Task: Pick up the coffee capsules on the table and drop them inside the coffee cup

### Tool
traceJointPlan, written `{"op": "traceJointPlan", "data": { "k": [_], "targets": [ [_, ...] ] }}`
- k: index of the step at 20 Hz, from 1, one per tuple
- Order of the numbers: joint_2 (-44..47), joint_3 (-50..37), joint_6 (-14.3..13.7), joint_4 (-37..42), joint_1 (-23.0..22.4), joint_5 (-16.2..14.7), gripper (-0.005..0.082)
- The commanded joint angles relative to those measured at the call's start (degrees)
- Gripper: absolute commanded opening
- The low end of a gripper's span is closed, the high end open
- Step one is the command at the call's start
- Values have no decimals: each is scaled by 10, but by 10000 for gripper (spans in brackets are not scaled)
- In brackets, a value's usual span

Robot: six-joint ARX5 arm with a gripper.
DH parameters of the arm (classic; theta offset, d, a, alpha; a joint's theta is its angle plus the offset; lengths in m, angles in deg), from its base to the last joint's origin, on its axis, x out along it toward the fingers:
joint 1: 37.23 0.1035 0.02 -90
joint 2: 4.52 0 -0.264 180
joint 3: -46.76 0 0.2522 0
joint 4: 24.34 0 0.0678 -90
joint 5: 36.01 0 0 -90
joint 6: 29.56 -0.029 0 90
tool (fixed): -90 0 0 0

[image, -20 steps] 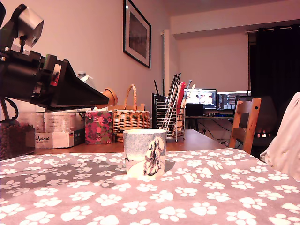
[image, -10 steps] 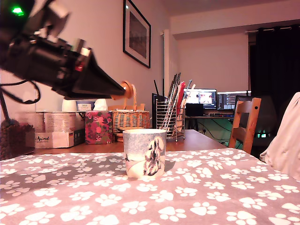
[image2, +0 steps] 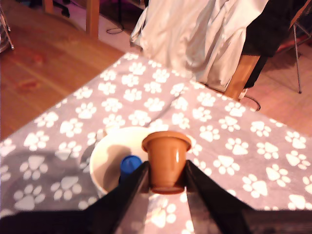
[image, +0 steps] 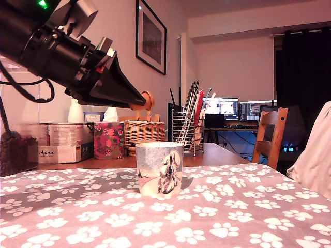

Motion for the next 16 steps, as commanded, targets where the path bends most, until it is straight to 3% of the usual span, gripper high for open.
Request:
{"op": "traceJointPlan", "data": {
  "k": [1, 5, 10, 16],
  "targets": [
    [19, 16, -4, -10, -5, 1, 128],
    [69, 70, -10, -73, -11, 1, 128],
    [139, 146, -17, -139, -20, 48, 128],
    [188, 200, -17, -194, -20, 72, 130]
  ]
}}
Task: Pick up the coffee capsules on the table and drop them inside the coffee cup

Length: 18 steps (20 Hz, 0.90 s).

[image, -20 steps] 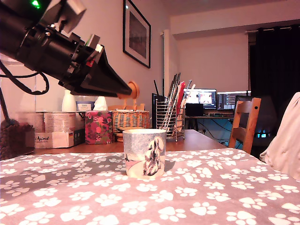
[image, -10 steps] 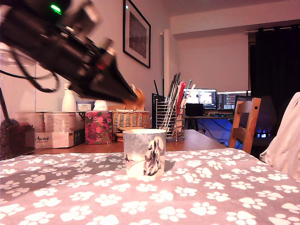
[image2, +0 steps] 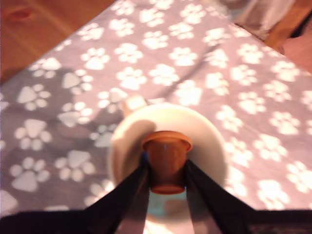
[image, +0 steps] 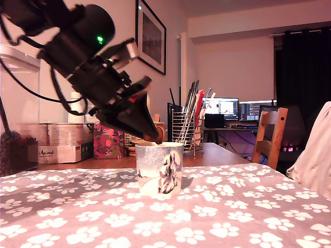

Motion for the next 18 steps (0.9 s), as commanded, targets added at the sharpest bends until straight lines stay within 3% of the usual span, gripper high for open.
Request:
{"op": "traceJointPlan", "data": {
  "k": [1, 10, 15, 18],
  "targets": [
    [10, -1, -3, -3, -2, 1, 130],
    [10, -1, -2, -3, -2, 3, 134],
    [10, -1, -2, -5, -2, 4, 345],
    [10, -1, -2, -5, -2, 4, 377]
  ]
}}
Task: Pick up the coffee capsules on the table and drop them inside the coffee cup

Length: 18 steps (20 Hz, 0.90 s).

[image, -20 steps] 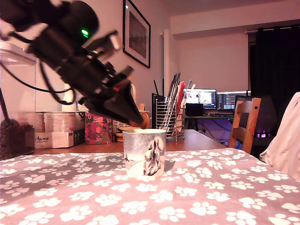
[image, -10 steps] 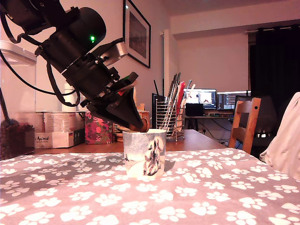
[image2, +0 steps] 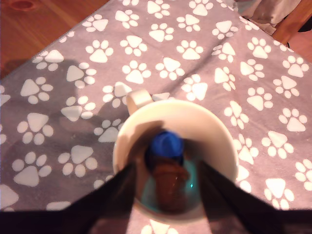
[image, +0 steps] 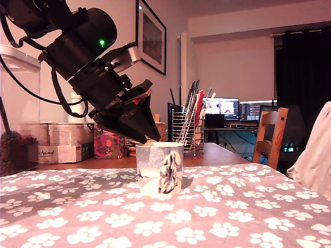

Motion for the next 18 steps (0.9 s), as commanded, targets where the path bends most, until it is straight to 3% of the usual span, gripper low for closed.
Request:
{"op": "traceJointPlan", "data": {
  "k": [1, 4, 6, 10, 18],
  "targets": [
    [9, -2, -2, 1, -2, 0, 377],
    [8, -2, -2, 1, -2, 0, 371],
    [7, 0, 2, 1, -2, -1, 309],
    [-5, 1, 2, 2, -2, -3, -18],
    [-54, 1, 0, -3, 0, -5, -22]
  ]
}}
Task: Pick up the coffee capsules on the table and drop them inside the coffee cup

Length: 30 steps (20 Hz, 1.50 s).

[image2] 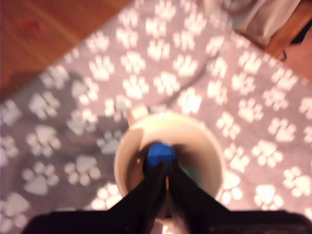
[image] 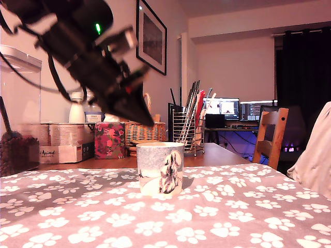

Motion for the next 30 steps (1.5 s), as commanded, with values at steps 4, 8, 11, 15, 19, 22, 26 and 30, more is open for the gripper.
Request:
{"op": "traceJointPlan", "data": {
  "k": [4, 8, 11, 15, 19, 22, 26, 30],
  "targets": [
    [-41, 0, -3, 3, 7, -1, -22],
    [-83, -29, -2, 6, 26, 0, -22],
    [-118, -66, -2, 10, 55, -1, -22],
    [-178, -115, 3, 20, 100, -1, -22],
    [-248, -175, 17, 39, 142, -1, -22],
    [-298, -214, 20, 42, 175, -1, -22],
    [-361, -274, 37, 59, 218, -1, -22],
    [-425, -339, 59, 78, 256, -1, -22]
  ]
}}
